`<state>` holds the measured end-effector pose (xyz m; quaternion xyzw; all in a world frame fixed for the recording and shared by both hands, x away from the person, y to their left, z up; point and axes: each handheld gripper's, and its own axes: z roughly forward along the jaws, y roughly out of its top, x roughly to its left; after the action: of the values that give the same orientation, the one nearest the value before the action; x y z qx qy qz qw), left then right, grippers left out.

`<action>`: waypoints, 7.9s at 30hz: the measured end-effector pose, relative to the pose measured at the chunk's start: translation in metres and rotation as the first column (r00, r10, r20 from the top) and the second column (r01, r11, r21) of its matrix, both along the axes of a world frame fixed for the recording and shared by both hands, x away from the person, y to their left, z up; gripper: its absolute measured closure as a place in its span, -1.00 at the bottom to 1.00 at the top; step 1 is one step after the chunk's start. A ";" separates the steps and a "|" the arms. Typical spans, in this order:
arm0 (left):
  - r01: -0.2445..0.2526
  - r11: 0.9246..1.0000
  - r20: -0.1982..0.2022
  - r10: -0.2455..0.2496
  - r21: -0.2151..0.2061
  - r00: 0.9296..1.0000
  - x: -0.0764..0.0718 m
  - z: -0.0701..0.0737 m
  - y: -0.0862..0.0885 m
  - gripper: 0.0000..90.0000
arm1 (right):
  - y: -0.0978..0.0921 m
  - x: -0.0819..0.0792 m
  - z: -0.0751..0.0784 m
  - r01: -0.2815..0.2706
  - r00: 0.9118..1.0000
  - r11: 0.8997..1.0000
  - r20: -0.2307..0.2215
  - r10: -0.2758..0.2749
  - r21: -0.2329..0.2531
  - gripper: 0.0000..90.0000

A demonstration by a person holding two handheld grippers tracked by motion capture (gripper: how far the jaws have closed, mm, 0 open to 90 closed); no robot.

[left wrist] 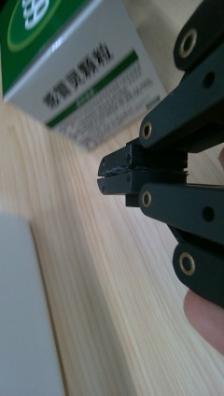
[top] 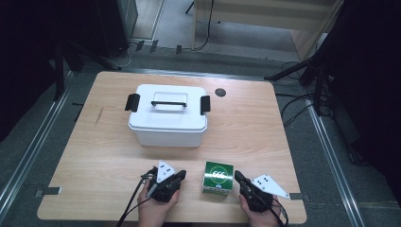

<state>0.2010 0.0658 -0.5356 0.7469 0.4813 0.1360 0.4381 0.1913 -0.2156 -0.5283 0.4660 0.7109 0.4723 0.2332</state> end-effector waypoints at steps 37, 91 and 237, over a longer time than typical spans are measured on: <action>-0.400 0.916 0.027 0.400 0.002 0.916 0.071 0.037 0.177 1.00 | 0.043 0.101 0.035 -0.108 0.993 0.986 0.028 0.112 -0.124 1.00; -0.517 0.850 0.055 0.514 0.098 0.856 0.006 0.009 0.228 -0.80 | 0.012 0.130 0.050 -0.117 0.993 0.961 -0.012 0.118 -0.252 -0.59; -0.596 0.795 0.170 0.576 0.110 0.800 -0.001 -0.016 0.253 -1.00 | 0.101 0.207 0.223 -0.620 0.744 0.290 -0.428 0.513 -0.729 0.89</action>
<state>0.2005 0.3189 -0.5511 0.5829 0.6478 0.3501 0.3435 0.3985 -0.1145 -0.3058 0.0364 0.9738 0.0939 0.2037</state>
